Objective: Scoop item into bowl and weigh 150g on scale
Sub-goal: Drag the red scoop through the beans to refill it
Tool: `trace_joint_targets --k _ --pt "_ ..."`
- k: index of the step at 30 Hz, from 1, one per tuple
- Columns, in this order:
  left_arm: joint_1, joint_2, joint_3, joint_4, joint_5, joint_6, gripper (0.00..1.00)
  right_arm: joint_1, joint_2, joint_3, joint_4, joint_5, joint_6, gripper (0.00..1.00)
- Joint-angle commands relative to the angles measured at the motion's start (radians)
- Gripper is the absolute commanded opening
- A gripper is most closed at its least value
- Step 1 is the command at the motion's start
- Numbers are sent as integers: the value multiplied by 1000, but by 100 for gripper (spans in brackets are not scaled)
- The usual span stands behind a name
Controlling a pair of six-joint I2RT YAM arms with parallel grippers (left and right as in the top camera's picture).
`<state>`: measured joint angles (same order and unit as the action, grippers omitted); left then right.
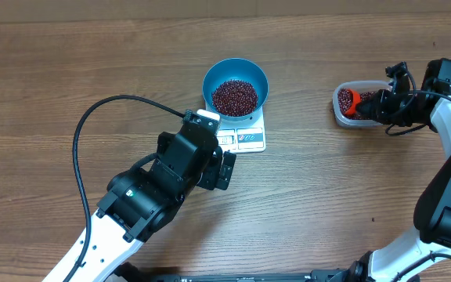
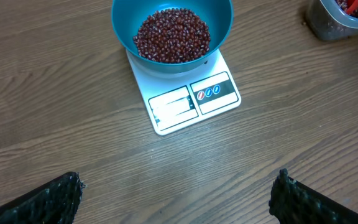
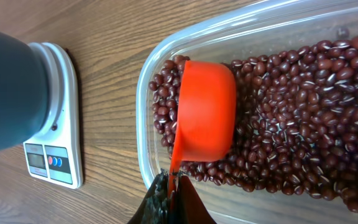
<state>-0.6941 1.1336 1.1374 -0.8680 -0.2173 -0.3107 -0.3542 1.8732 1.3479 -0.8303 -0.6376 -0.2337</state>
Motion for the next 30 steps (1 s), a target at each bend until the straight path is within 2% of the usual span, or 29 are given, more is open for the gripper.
trace_joint_targets --k 1,21,30 --pt "0 5 -2 4 5 19 100 -6 1 -8 6 -64 -11 4" --pt "0 5 -2 4 5 19 99 -22 3 -8 5 -64 2 4" --pt "0 5 -2 4 5 19 99 -31 12 -8 10 -76 54 3"
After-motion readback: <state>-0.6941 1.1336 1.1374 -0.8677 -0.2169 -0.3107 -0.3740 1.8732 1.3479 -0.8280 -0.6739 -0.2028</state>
